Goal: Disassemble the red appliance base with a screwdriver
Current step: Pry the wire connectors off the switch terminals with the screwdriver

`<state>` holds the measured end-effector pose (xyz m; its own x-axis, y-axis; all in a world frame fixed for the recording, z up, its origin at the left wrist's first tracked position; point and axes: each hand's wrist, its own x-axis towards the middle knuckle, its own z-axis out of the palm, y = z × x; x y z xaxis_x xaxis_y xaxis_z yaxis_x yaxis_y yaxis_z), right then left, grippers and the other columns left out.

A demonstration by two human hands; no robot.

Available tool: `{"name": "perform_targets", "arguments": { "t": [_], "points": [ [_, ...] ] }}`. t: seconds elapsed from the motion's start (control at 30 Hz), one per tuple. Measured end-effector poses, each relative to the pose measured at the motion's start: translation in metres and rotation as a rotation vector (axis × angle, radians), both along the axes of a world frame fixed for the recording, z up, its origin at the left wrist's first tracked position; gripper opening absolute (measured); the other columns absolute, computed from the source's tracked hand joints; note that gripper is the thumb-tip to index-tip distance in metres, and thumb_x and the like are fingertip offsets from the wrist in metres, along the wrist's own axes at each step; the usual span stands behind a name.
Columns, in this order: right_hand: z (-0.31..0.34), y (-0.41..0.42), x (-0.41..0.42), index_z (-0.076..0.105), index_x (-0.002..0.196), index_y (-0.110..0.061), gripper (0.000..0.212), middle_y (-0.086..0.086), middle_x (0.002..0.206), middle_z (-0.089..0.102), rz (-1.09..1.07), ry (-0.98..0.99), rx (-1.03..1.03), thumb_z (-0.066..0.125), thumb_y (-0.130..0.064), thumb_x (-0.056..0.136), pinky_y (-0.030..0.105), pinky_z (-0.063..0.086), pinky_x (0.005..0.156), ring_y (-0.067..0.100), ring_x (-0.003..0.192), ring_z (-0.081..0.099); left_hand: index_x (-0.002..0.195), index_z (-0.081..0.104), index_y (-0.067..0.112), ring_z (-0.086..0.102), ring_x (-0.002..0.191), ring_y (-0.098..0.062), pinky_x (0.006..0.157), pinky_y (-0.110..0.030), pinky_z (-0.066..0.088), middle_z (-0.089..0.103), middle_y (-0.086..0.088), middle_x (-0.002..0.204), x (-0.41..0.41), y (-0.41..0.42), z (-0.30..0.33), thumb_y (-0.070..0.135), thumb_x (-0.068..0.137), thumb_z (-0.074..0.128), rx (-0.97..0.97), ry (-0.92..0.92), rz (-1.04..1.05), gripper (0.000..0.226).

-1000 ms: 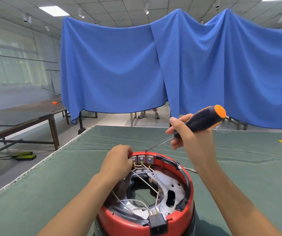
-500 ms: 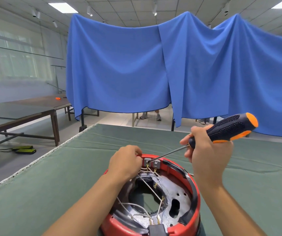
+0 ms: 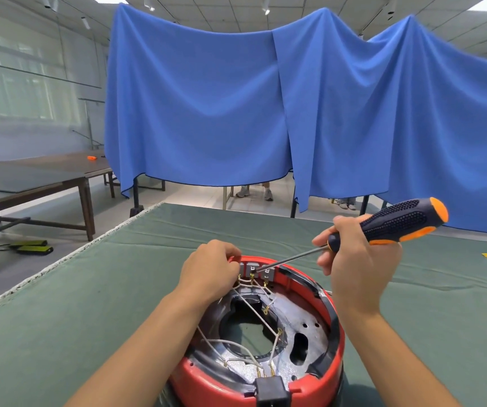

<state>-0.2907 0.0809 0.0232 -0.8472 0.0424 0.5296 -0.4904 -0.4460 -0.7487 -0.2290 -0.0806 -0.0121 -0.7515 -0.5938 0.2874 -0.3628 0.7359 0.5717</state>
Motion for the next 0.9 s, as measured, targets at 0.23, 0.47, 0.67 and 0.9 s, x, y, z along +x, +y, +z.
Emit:
{"name": "perform_targets", "arguments": {
  "t": [0.23, 0.47, 0.67, 0.9],
  "points": [
    [-0.006, 0.0, -0.002, 0.049, 0.055, -0.012, 0.02, 0.008, 0.048, 0.059, 0.018, 0.002, -0.026, 0.056, -0.014, 0.074, 0.021, 0.035, 0.036, 0.018, 0.031, 0.042, 0.123, 0.062, 0.03, 0.055, 0.116, -0.017, 0.097, -0.034, 0.045, 0.063, 0.007, 0.124, 0.005, 0.0, -0.001, 0.014, 0.083, 0.052, -0.03, -0.071, -0.021, 0.044],
    [-0.006, -0.001, -0.01, 0.05, 0.047, -0.02, 0.028, 0.005, 0.045, 0.057, 0.02, 0.034, -0.006, 0.054, -0.012, 0.074, 0.02, 0.034, 0.036, 0.019, 0.031, 0.041, 0.126, 0.059, 0.031, 0.054, 0.118, -0.017, 0.098, -0.032, 0.044, 0.061, 0.008, 0.128, 0.007, 0.002, 0.0, 0.017, 0.084, 0.052, -0.058, -0.093, -0.044, 0.045],
    [0.0, -0.012, -0.02, 0.053, 0.04, -0.019, 0.032, 0.001, 0.037, 0.049, -0.038, 0.044, -0.011, 0.051, -0.011, 0.071, 0.026, 0.034, 0.048, 0.029, 0.044, 0.045, 0.131, 0.054, 0.033, 0.051, 0.122, -0.018, 0.098, -0.032, 0.044, 0.058, 0.007, 0.131, 0.009, 0.003, 0.001, 0.017, 0.085, 0.051, -0.09, -0.13, -0.065, 0.048],
    [0.002, -0.018, -0.045, 0.044, 0.041, -0.018, 0.026, 0.002, 0.035, 0.045, -0.114, -0.06, -0.065, 0.05, -0.015, 0.066, 0.022, 0.032, 0.046, 0.026, 0.037, 0.043, 0.133, 0.051, 0.035, 0.052, 0.12, -0.018, 0.096, -0.032, 0.045, 0.057, 0.008, 0.132, 0.009, 0.004, 0.0, 0.018, 0.088, 0.049, -0.092, -0.143, -0.08, 0.048]
  ]
}}
